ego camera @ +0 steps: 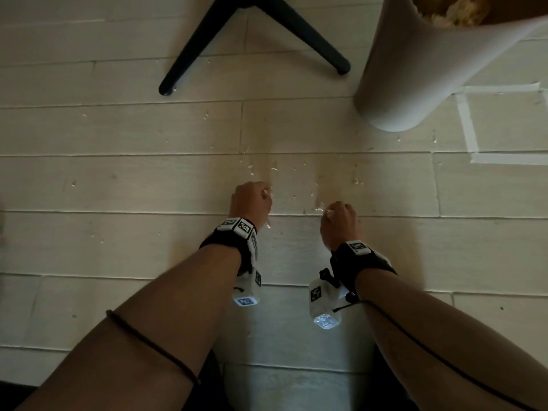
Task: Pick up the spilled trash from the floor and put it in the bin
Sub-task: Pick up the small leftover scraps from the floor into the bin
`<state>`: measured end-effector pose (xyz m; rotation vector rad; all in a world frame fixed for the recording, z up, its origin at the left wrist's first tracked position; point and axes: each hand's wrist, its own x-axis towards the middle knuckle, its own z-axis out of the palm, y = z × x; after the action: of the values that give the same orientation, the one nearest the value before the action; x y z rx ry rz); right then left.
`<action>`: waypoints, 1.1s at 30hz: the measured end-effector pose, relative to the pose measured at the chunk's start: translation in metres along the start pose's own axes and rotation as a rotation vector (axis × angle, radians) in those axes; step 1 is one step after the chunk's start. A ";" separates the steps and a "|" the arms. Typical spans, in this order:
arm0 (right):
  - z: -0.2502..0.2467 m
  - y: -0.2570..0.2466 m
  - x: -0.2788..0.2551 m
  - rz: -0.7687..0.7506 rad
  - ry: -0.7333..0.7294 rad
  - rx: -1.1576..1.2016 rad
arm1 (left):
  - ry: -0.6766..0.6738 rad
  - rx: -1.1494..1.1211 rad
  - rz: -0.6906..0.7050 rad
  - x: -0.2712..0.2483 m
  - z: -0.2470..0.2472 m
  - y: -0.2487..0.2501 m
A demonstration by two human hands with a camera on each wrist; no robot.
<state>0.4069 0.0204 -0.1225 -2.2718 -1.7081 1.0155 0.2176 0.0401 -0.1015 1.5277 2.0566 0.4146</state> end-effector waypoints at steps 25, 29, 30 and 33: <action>0.002 -0.023 0.026 -0.022 0.158 0.388 | 0.117 -0.112 -0.254 0.067 -0.021 -0.008; -0.001 -0.044 0.034 -0.039 0.130 0.382 | 0.098 -0.005 -0.170 0.067 -0.018 -0.006; -0.001 -0.050 0.037 -0.046 0.113 0.373 | 0.094 0.014 -0.149 0.068 -0.017 -0.008; 0.004 -0.069 0.048 -0.080 0.059 0.305 | 0.063 0.058 -0.119 0.071 -0.015 -0.010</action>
<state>0.3556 0.0863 -0.1136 -2.0071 -1.4908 1.0946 0.1855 0.1052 -0.1115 1.4331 2.2135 0.3648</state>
